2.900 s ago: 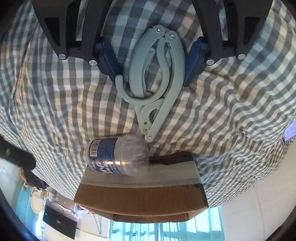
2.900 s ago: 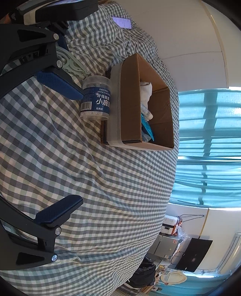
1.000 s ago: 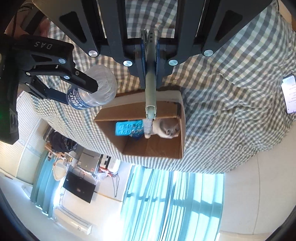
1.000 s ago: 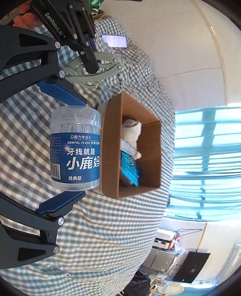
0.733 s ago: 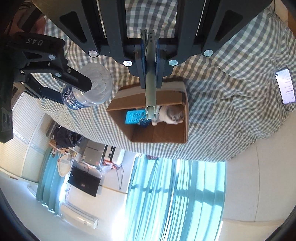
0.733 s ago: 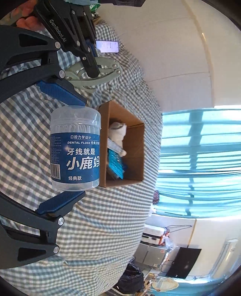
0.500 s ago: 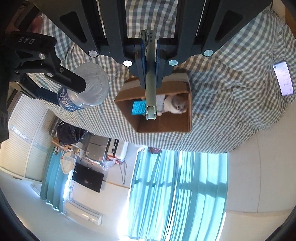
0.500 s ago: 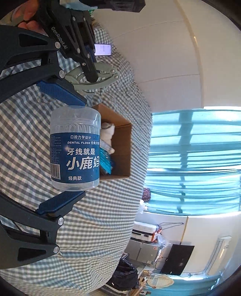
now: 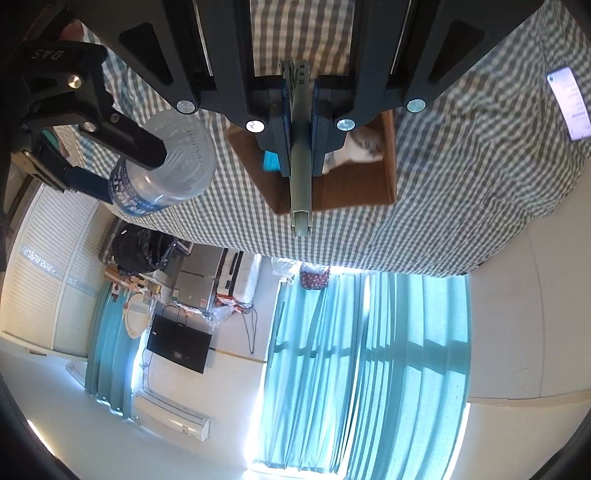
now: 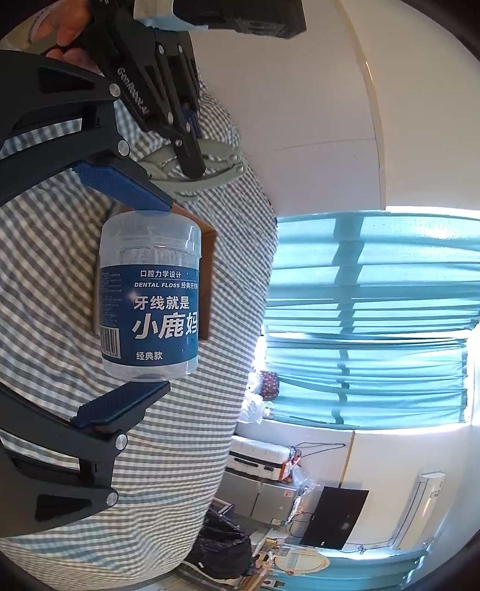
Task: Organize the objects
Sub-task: 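Carry the clip and floss jar into the box and release both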
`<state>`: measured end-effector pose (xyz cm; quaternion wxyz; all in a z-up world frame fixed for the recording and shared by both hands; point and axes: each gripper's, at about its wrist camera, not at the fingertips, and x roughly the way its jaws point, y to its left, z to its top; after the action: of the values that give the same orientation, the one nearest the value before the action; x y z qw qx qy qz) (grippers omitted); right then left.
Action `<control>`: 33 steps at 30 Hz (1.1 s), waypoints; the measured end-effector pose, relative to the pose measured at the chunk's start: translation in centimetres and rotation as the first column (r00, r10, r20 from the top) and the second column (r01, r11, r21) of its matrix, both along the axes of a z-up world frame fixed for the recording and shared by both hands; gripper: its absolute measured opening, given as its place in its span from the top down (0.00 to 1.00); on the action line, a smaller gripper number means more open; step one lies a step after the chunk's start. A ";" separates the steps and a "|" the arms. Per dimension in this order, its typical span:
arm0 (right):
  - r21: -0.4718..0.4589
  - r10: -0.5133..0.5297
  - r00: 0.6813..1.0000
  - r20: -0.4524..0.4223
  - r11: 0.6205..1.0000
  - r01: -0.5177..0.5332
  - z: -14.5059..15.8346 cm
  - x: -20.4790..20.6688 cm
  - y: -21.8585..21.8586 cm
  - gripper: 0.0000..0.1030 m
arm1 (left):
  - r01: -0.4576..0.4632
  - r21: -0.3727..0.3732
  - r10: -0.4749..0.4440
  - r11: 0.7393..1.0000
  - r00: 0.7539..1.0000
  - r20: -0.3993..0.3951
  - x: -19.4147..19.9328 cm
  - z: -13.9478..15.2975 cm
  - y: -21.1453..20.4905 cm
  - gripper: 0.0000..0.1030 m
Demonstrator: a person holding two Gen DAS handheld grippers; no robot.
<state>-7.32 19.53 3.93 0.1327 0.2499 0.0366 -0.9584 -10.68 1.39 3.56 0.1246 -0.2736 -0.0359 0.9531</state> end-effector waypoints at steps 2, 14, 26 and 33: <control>-0.007 -0.002 1.000 -0.004 1.000 0.002 0.5 -1.7 0.1 0.14 | -0.003 -0.007 0.003 1.000 1.000 -0.001 -1.8 0.1 0.1 0.92; -0.030 0.017 0.995 0.101 0.999 -0.014 -3.5 -13.2 -0.6 0.14 | 0.030 0.008 -0.031 1.000 0.984 0.176 -11.9 -6.1 -0.3 0.92; -0.012 0.052 0.974 0.219 0.999 -0.051 -11.3 -22.1 -2.0 0.14 | 0.055 -0.024 -0.045 0.998 0.950 0.308 -18.7 -11.4 -0.3 0.92; -0.052 0.070 0.966 0.251 0.997 -0.059 -12.6 -23.6 -1.8 0.14 | 0.043 -0.084 -0.015 0.995 0.951 0.310 -19.6 -12.5 0.8 0.90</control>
<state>-30.95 17.73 -8.69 0.1730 0.3655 0.0062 -0.9146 -30.27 2.17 -8.99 0.1191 -0.4250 -0.0079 0.8973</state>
